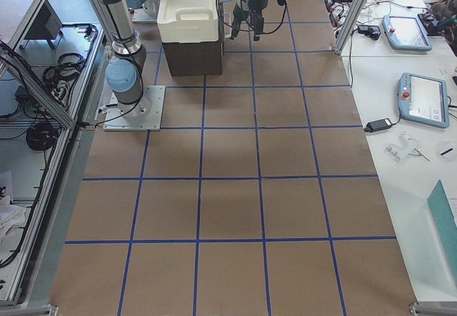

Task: Put scissors in drawer and close it
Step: 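Push the drawer closed with the left gripper, away from the robot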

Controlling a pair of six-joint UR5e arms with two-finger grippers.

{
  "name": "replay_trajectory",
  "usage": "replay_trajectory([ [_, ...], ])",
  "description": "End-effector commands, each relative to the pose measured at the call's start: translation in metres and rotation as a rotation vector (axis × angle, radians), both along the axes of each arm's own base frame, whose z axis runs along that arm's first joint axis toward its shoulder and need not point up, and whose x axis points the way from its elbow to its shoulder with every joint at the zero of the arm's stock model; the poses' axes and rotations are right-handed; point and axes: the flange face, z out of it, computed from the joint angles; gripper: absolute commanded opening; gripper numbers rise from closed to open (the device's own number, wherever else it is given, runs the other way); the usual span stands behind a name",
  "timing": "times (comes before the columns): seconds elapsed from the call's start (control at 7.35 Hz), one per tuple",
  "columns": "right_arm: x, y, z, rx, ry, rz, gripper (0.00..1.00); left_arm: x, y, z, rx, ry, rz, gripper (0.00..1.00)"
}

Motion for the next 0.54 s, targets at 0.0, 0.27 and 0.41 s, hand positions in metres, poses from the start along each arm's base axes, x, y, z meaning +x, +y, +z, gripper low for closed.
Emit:
replay_trajectory([
  [0.0, 0.000, 0.000, 0.000, -0.002, 0.001, -0.003, 1.00, 0.004, 0.013, -0.003, 0.018, -0.007, -0.003, 1.00],
  [0.27, -0.001, 0.000, 0.001, -0.004, 0.012, -0.002, 1.00, 0.002, 0.016, 0.004, 0.010, -0.009, -0.010, 1.00],
  [0.41, -0.002, 0.000, 0.001, -0.002, 0.013, 0.000, 1.00, 0.004, 0.011, 0.008, -0.007, 0.001, -0.002, 1.00],
])
